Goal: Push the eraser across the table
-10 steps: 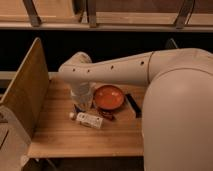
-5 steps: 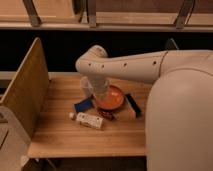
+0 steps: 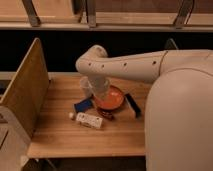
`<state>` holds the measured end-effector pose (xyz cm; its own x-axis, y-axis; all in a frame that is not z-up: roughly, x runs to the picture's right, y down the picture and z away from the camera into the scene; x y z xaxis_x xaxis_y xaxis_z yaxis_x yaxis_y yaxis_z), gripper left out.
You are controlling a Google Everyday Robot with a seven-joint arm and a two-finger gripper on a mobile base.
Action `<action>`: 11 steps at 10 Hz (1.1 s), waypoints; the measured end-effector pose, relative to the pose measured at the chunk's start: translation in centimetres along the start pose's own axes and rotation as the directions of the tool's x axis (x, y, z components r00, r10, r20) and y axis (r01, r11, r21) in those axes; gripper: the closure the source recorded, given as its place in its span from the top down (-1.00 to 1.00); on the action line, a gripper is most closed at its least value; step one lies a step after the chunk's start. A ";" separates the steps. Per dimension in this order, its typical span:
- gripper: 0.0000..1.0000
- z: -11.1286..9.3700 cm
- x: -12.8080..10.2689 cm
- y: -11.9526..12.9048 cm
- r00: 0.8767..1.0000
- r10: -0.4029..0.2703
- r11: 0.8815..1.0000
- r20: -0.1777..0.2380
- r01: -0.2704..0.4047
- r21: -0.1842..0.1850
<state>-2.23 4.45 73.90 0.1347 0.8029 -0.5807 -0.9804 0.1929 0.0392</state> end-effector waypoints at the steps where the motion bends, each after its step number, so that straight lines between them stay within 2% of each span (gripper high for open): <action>1: -1.00 0.1 0.1 1.2 1.000 -0.016 1.000 -0.005 0.016 0.011; 2: -1.00 1.1 0.7 0.6 0.999 0.012 1.000 -0.035 -0.011 0.026; 3: -1.00 3.0 2.2 -1.2 0.993 0.076 0.996 -0.091 -0.072 0.050; 4: -1.00 4.8 3.7 -3.2 0.980 0.140 0.988 -0.141 -0.130 0.080; 6: -1.00 7.9 5.8 -7.0 0.942 0.260 0.963 -0.214 -0.236 0.130; 7: -1.00 9.3 6.1 -8.4 0.923 0.305 0.951 -0.233 -0.280 0.132; 8: -1.00 10.4 5.6 -9.3 0.914 0.331 0.943 -0.235 -0.311 0.118; 9: -1.00 11.9 4.5 -10.2 0.911 0.344 0.939 -0.228 -0.334 0.082; 11: -1.00 13.9 3.3 -12.2 0.906 0.363 0.931 -0.219 -0.364 0.039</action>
<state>12.14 12.58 82.85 -0.2656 0.6735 -0.6898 -0.9559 -0.0908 0.2793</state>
